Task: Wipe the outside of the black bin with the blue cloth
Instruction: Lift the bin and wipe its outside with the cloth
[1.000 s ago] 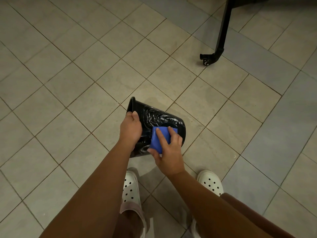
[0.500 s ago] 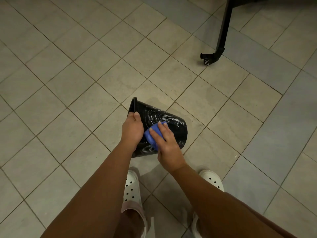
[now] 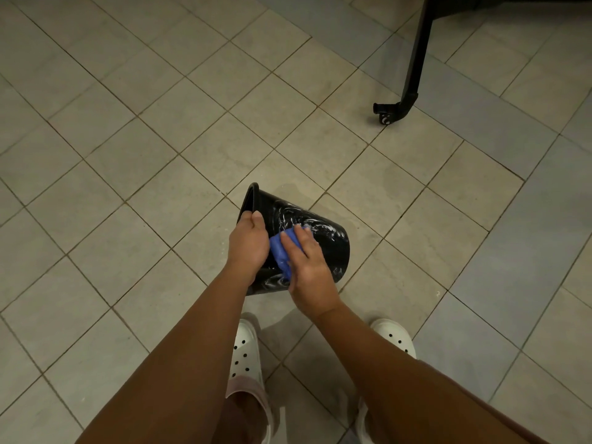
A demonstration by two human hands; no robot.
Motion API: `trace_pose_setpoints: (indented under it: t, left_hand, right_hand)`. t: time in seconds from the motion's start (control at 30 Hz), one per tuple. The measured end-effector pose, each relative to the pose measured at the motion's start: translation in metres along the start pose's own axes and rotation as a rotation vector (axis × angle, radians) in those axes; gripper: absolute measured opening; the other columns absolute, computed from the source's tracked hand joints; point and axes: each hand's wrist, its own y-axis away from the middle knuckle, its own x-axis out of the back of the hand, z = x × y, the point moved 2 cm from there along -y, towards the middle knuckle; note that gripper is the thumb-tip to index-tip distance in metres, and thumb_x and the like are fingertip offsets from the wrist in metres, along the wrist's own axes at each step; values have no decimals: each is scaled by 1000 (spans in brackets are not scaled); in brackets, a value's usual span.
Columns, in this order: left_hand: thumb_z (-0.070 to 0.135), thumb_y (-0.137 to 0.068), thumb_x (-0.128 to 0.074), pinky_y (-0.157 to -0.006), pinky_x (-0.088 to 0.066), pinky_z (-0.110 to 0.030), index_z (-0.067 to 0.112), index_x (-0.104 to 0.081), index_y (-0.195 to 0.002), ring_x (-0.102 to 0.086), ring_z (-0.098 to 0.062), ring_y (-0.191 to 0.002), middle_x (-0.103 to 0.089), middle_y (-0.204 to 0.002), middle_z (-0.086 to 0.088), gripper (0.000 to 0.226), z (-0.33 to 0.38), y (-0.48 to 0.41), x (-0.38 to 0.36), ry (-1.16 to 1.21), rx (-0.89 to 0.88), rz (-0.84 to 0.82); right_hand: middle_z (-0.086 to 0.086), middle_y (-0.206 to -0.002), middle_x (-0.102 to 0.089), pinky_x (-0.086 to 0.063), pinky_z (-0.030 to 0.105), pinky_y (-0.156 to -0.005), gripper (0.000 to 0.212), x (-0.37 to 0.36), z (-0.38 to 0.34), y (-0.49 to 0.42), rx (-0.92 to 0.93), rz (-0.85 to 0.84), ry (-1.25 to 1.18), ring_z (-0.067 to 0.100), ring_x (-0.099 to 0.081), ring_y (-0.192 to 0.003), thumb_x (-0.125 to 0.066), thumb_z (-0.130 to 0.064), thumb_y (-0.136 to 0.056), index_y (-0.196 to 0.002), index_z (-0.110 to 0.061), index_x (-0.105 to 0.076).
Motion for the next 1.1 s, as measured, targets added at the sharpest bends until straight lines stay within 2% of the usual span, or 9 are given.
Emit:
trace_pose_setpoints:
  t: [0.13,0.27,0.4,0.47,0.6,0.7,0.8,0.9,1.1]
  left_hand:
    - [33,-104,-27,-90,-50,-45,9,-53,-122,-60,-29,-100,-61,-109,-15,39,2,0,1,57,62,-17]
    - [31,-103,-29,-95,-48,-46,9,-53,-125,-60,-30,-106,-63,-115,-14,40,3,-2,3,144,135,-28]
    - [27,-101,-31,-97,-48,-48,10,-57,-119,-62,-29,-104,-65,-113,-15,36,1,-2,6,190,160,-25]
    - [27,-101,-32,-97,-48,-49,12,-57,-120,-62,-30,-104,-65,-113,-15,35,4,-2,5,229,162,-29]
    - [34,-101,-30,-97,-48,-51,17,-54,-126,-61,-30,-107,-63,-116,-12,38,10,-1,0,241,160,-44]
    - [39,-100,-29,-101,-45,-51,17,-53,-128,-59,-30,-113,-62,-122,-12,43,10,1,-1,236,150,-40]
    - [38,-101,-28,-104,-42,-49,16,-50,-133,-56,-29,-116,-60,-126,-12,45,10,1,1,222,161,-45]
    - [34,-101,-29,-103,-44,-47,16,-54,-126,-59,-27,-112,-63,-119,-10,39,13,2,4,239,148,-40]
    - [28,-101,-34,-94,-50,-50,26,-61,-96,-64,-29,-101,-67,-106,-11,28,14,2,5,325,180,-35]
  right_hand:
    - [19,-150,-25,-33,54,-106,82,-3,15,19,-86,21,31,38,-20,-140,-69,9,-73,-143,-13,-31]
    - [13,-152,-16,-30,54,-107,85,-9,12,35,127,-13,62,36,-11,-142,-65,14,-73,-142,-19,-29]
    - [14,-150,-28,-23,53,-109,73,-8,-5,17,275,-65,87,34,-15,-141,-62,9,-75,-137,-19,-39]
    - [17,-148,-31,-21,52,-110,69,-7,-5,9,184,-19,56,35,-19,-140,-65,7,-75,-137,-16,-42]
    - [22,-149,-27,-31,54,-107,75,-4,2,11,-53,82,16,38,-20,-140,-68,7,-77,-141,-9,-33]
    - [17,-152,-18,-20,49,-110,82,-8,-4,26,62,45,56,37,-13,-141,-67,11,-74,-142,-14,-29]
    - [14,-151,-21,-18,46,-110,78,-12,-15,29,207,-10,79,35,-13,-141,-65,11,-73,-140,-16,-34]
    - [18,-148,-30,-16,45,-113,67,-9,-15,11,201,9,24,33,-16,-141,-63,10,-76,-136,-12,-43]
    - [16,-150,-28,-28,49,-112,59,3,-10,-9,-61,24,-96,31,-23,-140,-59,-4,-86,-140,-13,-39]
